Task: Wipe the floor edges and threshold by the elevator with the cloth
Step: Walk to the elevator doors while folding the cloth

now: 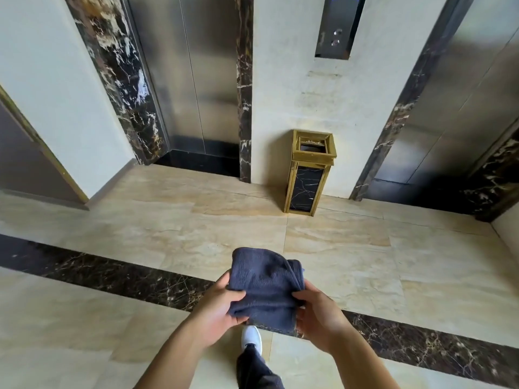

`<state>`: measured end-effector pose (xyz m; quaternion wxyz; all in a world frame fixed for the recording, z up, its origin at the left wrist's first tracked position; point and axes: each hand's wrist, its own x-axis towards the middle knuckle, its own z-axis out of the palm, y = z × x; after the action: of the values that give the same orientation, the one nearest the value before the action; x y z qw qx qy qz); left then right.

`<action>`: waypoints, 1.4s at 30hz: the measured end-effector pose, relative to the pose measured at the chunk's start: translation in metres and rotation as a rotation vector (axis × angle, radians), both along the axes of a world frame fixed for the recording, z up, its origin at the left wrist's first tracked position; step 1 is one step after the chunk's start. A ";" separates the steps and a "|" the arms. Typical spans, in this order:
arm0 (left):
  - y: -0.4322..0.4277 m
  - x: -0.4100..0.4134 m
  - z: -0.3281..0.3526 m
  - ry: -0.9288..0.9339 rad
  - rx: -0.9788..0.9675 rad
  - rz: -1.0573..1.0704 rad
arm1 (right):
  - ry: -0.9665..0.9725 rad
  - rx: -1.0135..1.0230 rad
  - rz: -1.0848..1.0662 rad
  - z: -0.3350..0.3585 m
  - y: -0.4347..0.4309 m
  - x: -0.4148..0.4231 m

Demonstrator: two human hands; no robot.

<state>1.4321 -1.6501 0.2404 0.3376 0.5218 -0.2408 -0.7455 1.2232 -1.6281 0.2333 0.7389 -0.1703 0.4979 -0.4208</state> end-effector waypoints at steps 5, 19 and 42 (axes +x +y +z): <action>-0.149 0.014 -0.004 -0.030 0.047 -0.008 | -0.014 0.042 -0.025 -0.012 -0.144 0.015; -0.570 0.070 -0.045 0.017 0.039 -0.083 | 0.073 0.094 -0.096 -0.048 -0.547 0.071; -1.131 -0.027 -0.382 -0.160 0.260 -0.261 | 0.241 0.456 -0.201 -0.365 -1.089 0.019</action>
<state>1.4052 -2.7812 -0.1420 0.1474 0.5830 -0.2342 -0.7639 1.2418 -2.7167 -0.1313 0.6482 0.0018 0.6785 -0.3458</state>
